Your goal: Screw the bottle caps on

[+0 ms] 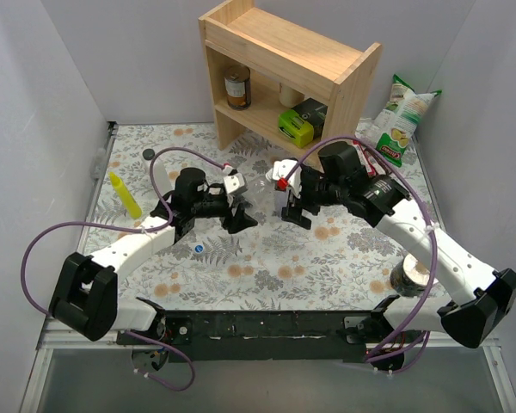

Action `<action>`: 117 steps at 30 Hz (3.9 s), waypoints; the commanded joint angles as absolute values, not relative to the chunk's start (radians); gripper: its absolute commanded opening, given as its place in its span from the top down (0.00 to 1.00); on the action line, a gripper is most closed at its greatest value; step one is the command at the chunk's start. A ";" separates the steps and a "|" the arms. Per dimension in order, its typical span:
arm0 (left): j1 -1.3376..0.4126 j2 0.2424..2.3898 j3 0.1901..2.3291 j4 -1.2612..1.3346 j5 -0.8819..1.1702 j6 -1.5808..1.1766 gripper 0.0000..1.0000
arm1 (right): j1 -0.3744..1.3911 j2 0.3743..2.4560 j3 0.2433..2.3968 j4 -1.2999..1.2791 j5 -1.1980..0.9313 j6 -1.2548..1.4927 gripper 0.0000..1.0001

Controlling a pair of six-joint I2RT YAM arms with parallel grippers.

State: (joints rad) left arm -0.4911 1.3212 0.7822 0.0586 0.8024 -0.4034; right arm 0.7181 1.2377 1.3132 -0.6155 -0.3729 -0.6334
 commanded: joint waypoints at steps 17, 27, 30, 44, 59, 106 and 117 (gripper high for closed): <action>-0.492 1.227 0.848 -0.331 0.795 0.095 1.00 | 0.718 1.167 1.385 -0.792 -0.591 -1.202 0.30; -0.499 1.232 0.854 -0.321 0.796 0.103 1.00 | 0.745 1.210 1.382 -0.822 -0.575 -1.307 0.33; -0.500 1.230 0.854 -0.318 0.798 0.106 1.00 | 0.750 1.219 1.379 -0.816 -0.575 -1.310 0.35; -0.503 1.239 0.853 -0.298 0.793 0.107 1.00 | 0.759 1.261 1.368 -0.810 -0.557 -1.327 0.50; -0.575 1.285 0.850 -0.071 0.516 0.046 1.00 | 0.565 1.692 1.771 -1.084 -1.048 -0.548 0.94; -0.653 1.258 0.966 -0.347 0.601 0.238 1.00 | 0.575 1.184 1.460 -0.837 -0.782 -1.258 0.43; -0.653 1.284 0.985 -0.342 0.598 0.213 1.00 | 0.638 1.169 1.427 -0.950 -0.747 -1.431 0.49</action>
